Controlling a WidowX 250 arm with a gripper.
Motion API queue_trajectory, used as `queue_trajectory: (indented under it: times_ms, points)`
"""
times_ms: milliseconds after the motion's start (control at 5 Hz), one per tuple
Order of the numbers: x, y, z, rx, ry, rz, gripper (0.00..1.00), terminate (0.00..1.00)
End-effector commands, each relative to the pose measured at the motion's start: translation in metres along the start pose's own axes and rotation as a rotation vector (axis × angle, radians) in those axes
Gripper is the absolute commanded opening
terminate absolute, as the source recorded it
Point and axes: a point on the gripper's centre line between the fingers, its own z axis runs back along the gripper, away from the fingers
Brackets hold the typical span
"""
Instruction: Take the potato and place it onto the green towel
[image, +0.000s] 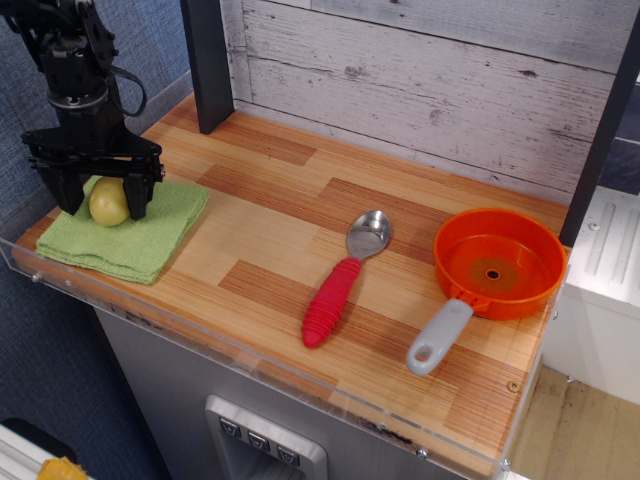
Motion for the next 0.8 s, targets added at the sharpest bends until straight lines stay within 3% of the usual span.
queue_trajectory:
  times_ms: [0,200,600]
  points:
    - [0.009,0.01,0.033,0.038,-0.032,0.022,1.0,0.0]
    - [0.015,0.002,0.054,0.063,-0.04,0.02,1.0,0.0]
    - [0.043,-0.032,0.084,0.026,-0.06,-0.045,1.0,0.0]
